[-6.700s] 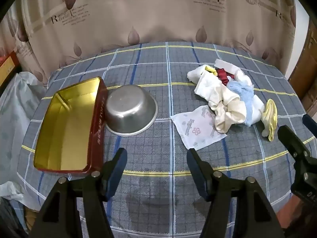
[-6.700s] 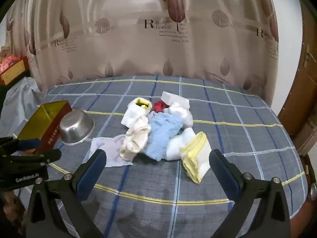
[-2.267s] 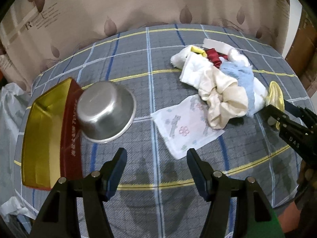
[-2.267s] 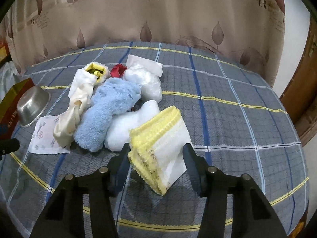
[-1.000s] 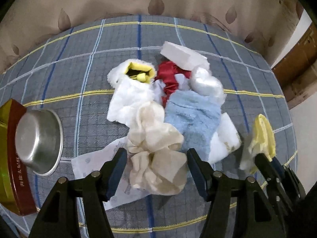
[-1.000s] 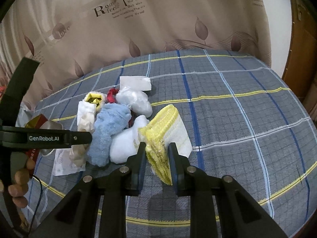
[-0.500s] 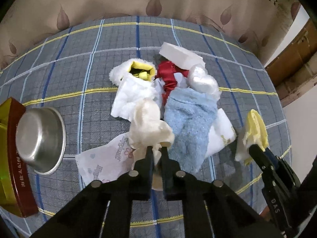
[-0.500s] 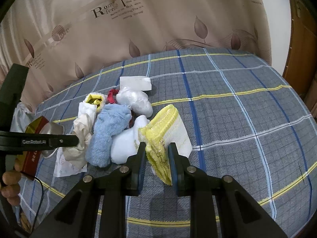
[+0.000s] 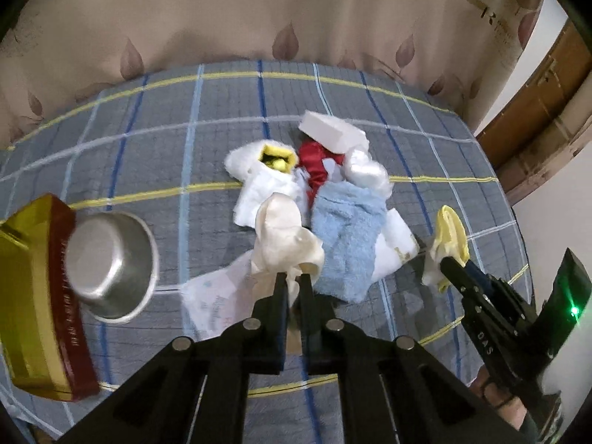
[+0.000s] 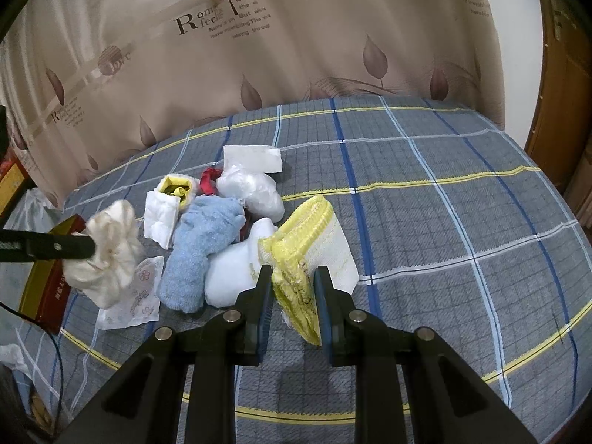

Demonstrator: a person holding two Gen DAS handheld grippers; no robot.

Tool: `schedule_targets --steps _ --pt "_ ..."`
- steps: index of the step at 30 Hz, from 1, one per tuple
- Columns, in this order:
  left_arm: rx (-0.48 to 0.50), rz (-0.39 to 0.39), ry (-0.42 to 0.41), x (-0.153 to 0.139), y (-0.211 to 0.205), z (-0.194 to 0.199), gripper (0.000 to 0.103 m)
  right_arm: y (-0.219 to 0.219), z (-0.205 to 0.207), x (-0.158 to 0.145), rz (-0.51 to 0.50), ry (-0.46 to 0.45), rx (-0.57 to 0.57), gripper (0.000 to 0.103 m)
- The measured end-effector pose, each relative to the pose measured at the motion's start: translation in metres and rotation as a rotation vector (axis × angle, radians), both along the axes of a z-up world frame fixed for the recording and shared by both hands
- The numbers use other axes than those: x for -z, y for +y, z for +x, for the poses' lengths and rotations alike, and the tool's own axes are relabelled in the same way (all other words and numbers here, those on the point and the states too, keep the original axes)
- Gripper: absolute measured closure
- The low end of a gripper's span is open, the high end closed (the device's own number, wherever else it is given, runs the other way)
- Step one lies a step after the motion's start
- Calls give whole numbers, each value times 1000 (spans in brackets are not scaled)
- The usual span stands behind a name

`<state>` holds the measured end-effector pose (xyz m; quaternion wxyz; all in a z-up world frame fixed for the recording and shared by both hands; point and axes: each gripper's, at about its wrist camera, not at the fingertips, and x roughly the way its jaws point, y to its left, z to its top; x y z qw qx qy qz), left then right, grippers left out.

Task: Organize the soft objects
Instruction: 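Carry the cream cloth into the gold tin and open the left tool while the right tool holds the towel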

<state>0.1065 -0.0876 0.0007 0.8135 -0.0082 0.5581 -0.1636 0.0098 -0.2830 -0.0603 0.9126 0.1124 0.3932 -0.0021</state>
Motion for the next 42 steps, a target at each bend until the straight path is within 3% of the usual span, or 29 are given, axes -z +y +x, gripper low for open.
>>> schedule_targets --steps 12,22,30,42 --pt "-47 44 -103 -56 57 -13 98 2 -1 -2 -18 -6 -7 83" --pt "-238 164 -167 -78 163 -8 98 8 -4 -6 -59 -15 -10 83" --pt "-386 233 -160 -66 251 -2 98 10 -6 -11 -93 -36 0 83" --pt "-497 303 -71 -5 323 17 98 21 -14 -18 -130 -37 23 83"
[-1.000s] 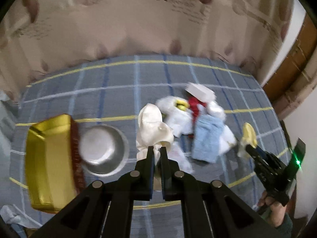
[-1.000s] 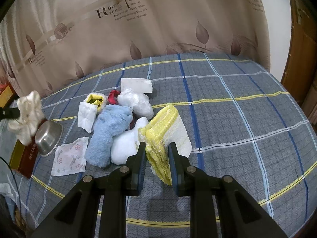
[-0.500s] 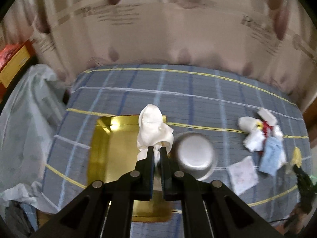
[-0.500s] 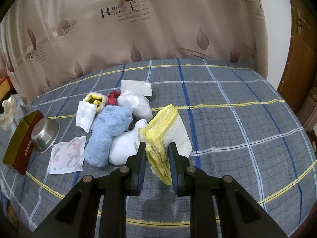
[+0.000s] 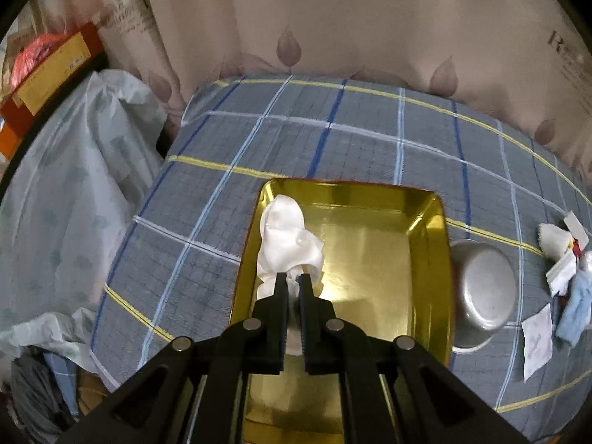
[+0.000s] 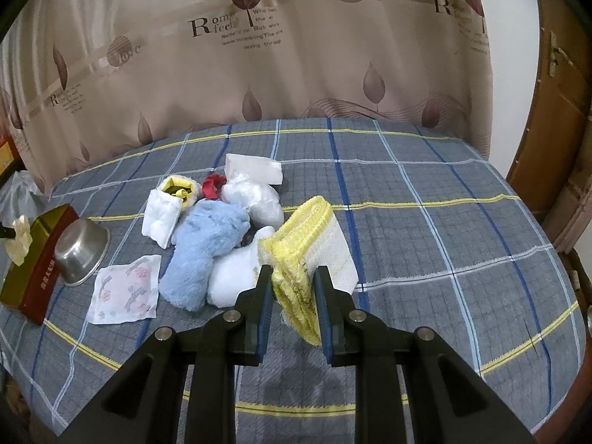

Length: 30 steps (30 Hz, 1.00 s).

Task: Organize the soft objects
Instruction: 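Carry the cream cloth into the gold tin and open the left tool while the right tool holds the towel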

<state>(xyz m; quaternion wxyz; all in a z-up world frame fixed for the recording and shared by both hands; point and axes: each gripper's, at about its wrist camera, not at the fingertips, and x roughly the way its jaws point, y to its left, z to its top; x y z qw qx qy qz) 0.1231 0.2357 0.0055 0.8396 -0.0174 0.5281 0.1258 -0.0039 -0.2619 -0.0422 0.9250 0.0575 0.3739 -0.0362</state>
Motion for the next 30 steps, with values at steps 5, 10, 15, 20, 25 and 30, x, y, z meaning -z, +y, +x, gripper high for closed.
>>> schedule_targets --steps 5,10,15,20,25,30 --pt "-16 -29 21 16 10 7 96 10 -3 -4 -11 1 -7 84" --pt "-22 -50 54 31 12 8 95 21 -2 -4 -62 1 -7 89" --pt "-22 -73 43 33 13 1 95 12 3 9 -25 36 9 86" --pt "15 -99 51 34 11 -5 78 3 4 13 -12 44 37 82" --pt "56 -114 21 32 7 -13 61 7 5 19 19 59 16 63" --pt "69 -132 -15 24 3 -20 61 19 8 24 35 82 -25 63"
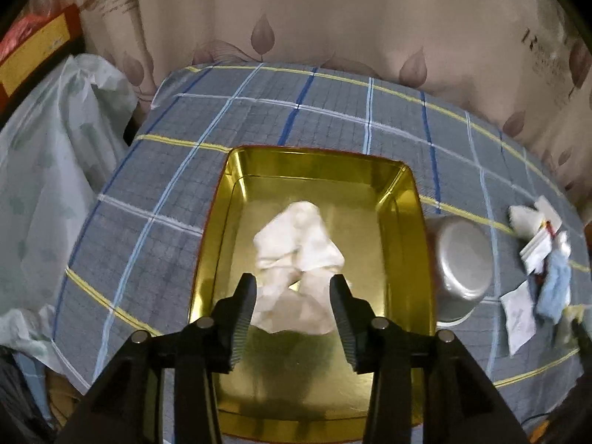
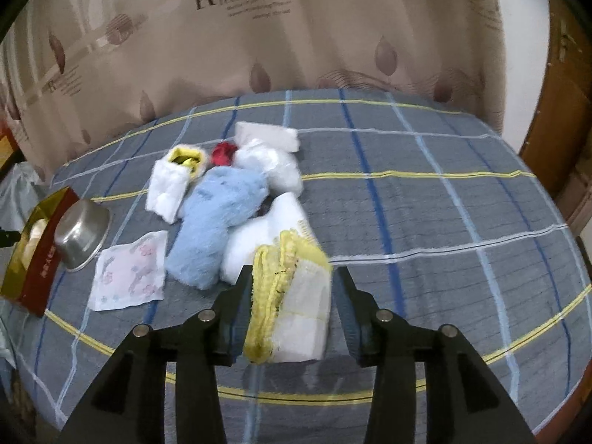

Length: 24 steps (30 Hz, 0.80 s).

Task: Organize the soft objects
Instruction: 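Carry the cream cloth into the gold tin and open the left tool while the right tool holds the towel, then lift the yellow-edged towel into the gold tin and open the right tool while the left tool withdraws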

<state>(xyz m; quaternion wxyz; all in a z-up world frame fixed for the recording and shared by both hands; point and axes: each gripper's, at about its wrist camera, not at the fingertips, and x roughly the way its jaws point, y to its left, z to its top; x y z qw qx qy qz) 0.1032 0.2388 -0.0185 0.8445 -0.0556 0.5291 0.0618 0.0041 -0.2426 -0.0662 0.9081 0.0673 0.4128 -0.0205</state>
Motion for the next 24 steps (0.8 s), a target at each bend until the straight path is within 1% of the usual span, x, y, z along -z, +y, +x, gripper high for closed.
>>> schedule_targets --steps 1,3,5,6,8,10,11,13,16,18,20,21,24 --pt "-9 -19 -3 -1 1 -1 61 5 0 2 -5 3 -13 62" --pt "-24 -29 -1 -3 2 -3 61 13 2 9 -24 34 -35 61" --pt "-21 -43 1 -4 1 -8 61 17 2 17 -31 51 -36 56" --pt "-15 -48 -4 -5 0 -11 61 18 2 18 -45 55 -31 51" --pt "-6 -47 -12 -8 -2 -16 61 22 1 18 -69 51 -40 47" --pt "0 -47 -19 -10 -5 -21 61 23 1 17 -107 47 -24 27" --pt "4 -45 -20 -11 -7 -23 61 22 1 17 -119 39 -13 24" --pt "17 -31 -25 -12 -11 -27 61 17 4 19 -87 49 -6 24" --pt "21 -35 -26 -12 -14 -32 61 5 10 30 18 100 7 24" --pt "20 -33 -33 -12 -15 -34 61 4 13 36 47 121 10 24" --pt "21 -12 -46 -14 -17 -37 61 1 14 42 74 136 21 26" --pt "19 -3 -47 -14 -18 -38 61 2 14 43 62 131 24 32" --pt "5 3 -51 -13 -16 -41 61 7 15 43 20 139 20 35"
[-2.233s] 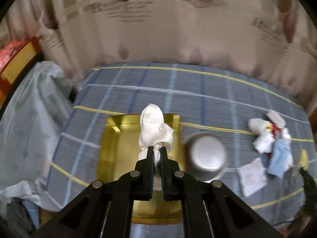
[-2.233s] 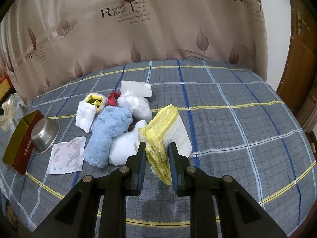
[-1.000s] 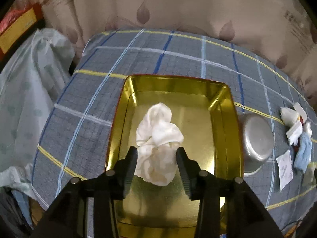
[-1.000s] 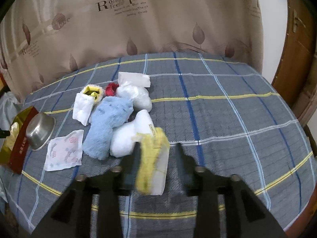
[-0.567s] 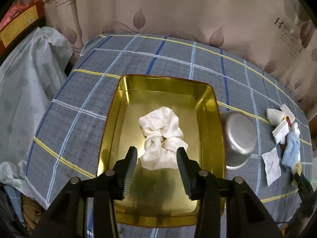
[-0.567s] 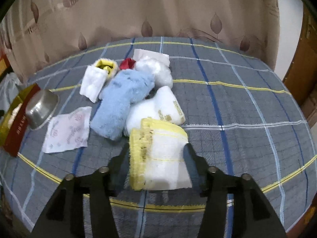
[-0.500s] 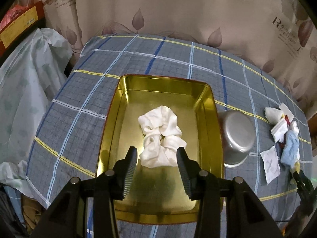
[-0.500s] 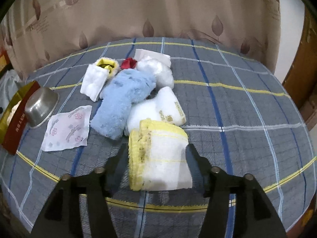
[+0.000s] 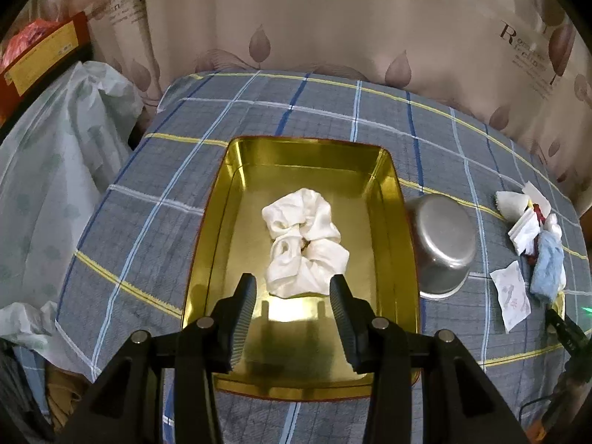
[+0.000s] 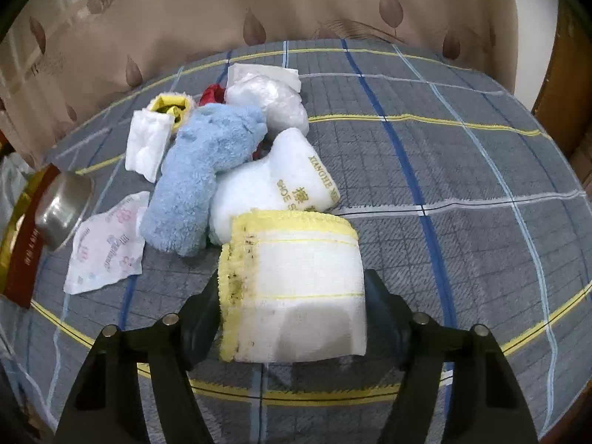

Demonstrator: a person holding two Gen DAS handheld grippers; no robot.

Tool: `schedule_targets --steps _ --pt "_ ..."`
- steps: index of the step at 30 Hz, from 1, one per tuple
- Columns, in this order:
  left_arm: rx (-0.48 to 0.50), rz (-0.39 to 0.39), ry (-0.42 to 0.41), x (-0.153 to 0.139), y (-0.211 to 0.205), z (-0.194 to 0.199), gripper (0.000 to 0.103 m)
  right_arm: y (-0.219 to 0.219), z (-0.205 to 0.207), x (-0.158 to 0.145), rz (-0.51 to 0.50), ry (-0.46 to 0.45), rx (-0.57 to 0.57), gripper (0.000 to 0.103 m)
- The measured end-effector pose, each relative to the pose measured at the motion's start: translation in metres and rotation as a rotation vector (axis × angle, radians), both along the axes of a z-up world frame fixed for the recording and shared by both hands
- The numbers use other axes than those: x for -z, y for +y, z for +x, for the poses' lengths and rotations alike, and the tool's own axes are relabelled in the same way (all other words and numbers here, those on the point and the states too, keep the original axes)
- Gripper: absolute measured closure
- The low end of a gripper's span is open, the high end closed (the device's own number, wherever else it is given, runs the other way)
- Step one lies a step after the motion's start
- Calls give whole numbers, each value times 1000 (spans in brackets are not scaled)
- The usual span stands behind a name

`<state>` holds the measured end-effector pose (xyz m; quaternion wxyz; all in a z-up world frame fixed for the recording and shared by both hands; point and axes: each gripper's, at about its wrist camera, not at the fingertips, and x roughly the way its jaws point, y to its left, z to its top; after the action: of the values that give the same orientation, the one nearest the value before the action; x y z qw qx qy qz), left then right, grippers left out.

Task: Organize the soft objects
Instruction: 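Lift the yellow-edged towel into the gold tin and open the right tool while the left tool withdraws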

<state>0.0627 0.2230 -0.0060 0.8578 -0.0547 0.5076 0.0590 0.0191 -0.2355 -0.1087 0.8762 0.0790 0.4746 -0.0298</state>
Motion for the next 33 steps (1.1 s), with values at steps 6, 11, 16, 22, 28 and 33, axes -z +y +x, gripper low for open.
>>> schedule_targets --steps 6,11,16,22,28,33 --pt "-34 -4 3 5 5 -8 61 5 -4 -3 -29 -11 -3 38" --pt "-69 -2 -10 6 10 -15 61 17 -10 -15 -62 -29 -27 39" --pt "-105 -12 -26 6 19 -22 61 42 -19 -35 -100 -51 -110 39" --pt "-171 -28 -51 -1 38 -32 61 91 -23 -56 -103 -89 -243 39" --pt "-233 -4 -70 -7 56 -47 61 162 -21 -74 -100 -139 -423 39" --pt "-301 30 -56 -7 77 -61 61 227 -14 -80 -84 -154 -577 39"
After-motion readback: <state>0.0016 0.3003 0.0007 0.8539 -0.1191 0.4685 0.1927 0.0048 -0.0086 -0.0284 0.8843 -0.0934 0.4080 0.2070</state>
